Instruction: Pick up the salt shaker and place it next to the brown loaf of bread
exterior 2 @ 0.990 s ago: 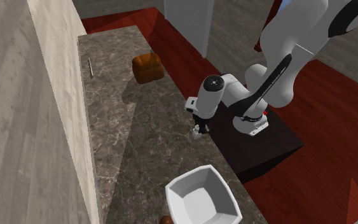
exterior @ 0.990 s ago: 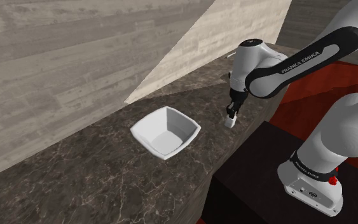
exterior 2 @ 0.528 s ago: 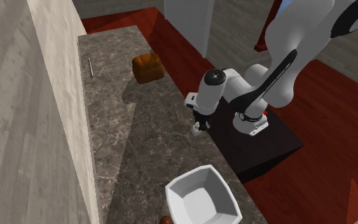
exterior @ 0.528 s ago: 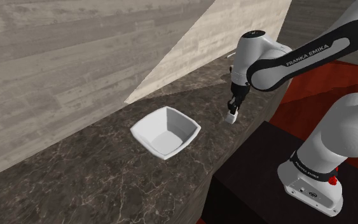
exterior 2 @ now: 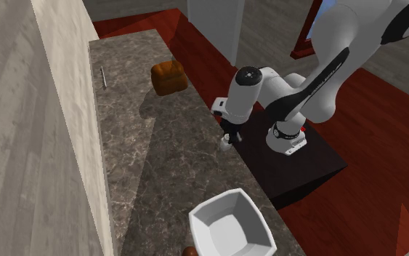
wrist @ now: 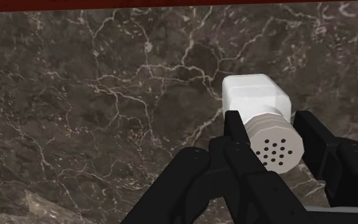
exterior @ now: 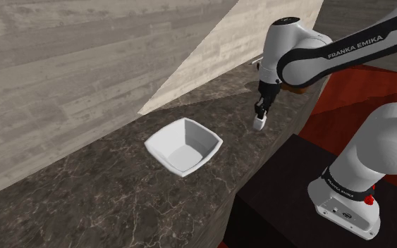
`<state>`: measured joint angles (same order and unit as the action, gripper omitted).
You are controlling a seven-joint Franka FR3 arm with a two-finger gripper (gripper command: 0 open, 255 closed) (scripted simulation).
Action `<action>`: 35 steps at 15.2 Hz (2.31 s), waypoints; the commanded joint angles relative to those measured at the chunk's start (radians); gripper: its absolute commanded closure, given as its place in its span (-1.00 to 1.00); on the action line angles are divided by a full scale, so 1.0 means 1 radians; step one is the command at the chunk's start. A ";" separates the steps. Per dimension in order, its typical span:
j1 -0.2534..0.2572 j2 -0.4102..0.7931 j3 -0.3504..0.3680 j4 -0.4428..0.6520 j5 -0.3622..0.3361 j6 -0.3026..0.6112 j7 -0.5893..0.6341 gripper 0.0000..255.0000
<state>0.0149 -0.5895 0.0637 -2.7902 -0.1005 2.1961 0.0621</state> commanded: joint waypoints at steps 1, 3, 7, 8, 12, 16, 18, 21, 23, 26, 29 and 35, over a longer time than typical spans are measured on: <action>0.001 -0.019 -0.002 0.016 0.002 -0.036 -0.006 1.00; 0.002 -0.035 -0.003 0.034 0.004 -0.069 -0.010 1.00; 0.004 -0.061 -0.005 0.072 0.008 -0.134 -0.017 1.00; 0.004 -0.067 -0.006 0.083 0.009 -0.149 -0.019 1.00; 0.006 -0.086 -0.007 0.125 0.012 -0.211 -0.026 1.00; 0.006 -0.100 -0.008 0.171 0.014 -0.270 -0.032 1.00; 0.006 -0.105 -0.008 0.194 0.015 -0.299 -0.035 1.00; 0.006 -0.111 -0.009 0.231 0.016 -0.341 -0.040 1.00; 0.006 -0.113 -0.009 0.257 0.016 -0.368 -0.042 1.00; 0.006 -0.115 -0.010 0.296 0.017 -0.409 -0.047 1.00; 0.006 -0.114 -0.010 0.336 0.017 -0.449 -0.051 1.00; -0.026 -0.099 -0.073 0.372 -0.024 -0.461 -0.125 1.00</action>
<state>-0.0001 -0.6950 0.0119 -2.4258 -0.1101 1.7334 -0.0372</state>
